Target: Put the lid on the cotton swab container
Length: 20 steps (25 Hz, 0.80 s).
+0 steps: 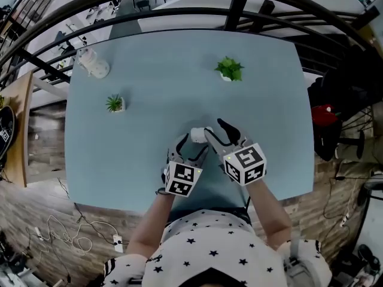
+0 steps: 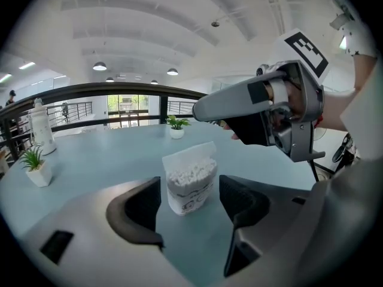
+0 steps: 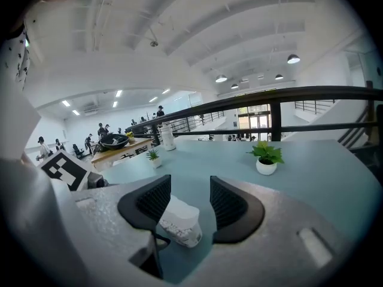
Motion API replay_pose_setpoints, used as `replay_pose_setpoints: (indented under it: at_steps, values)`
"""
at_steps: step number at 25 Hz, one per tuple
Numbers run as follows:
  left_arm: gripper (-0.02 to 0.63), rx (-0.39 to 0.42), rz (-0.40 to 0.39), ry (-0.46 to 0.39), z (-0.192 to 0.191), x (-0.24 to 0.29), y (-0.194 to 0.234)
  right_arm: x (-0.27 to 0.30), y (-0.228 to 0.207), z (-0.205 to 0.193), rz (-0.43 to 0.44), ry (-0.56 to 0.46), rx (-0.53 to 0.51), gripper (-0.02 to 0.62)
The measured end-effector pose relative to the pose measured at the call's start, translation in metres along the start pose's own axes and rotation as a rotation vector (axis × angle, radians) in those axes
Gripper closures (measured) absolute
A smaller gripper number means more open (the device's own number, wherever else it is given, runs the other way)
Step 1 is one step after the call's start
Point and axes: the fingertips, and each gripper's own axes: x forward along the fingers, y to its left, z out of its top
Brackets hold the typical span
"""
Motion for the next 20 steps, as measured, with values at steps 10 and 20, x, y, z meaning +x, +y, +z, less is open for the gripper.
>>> replay_pose_setpoints:
  at_steps: [10,20]
  values:
    - [0.321,-0.004,-0.004,0.015,-0.006,0.025,0.003,0.013,-0.008,-0.009,0.025,0.033,0.023,0.407]
    - [0.337,0.018,-0.006,0.017,-0.007,0.027,0.004,0.021,-0.003,-0.020,0.041,0.073,0.011,0.407]
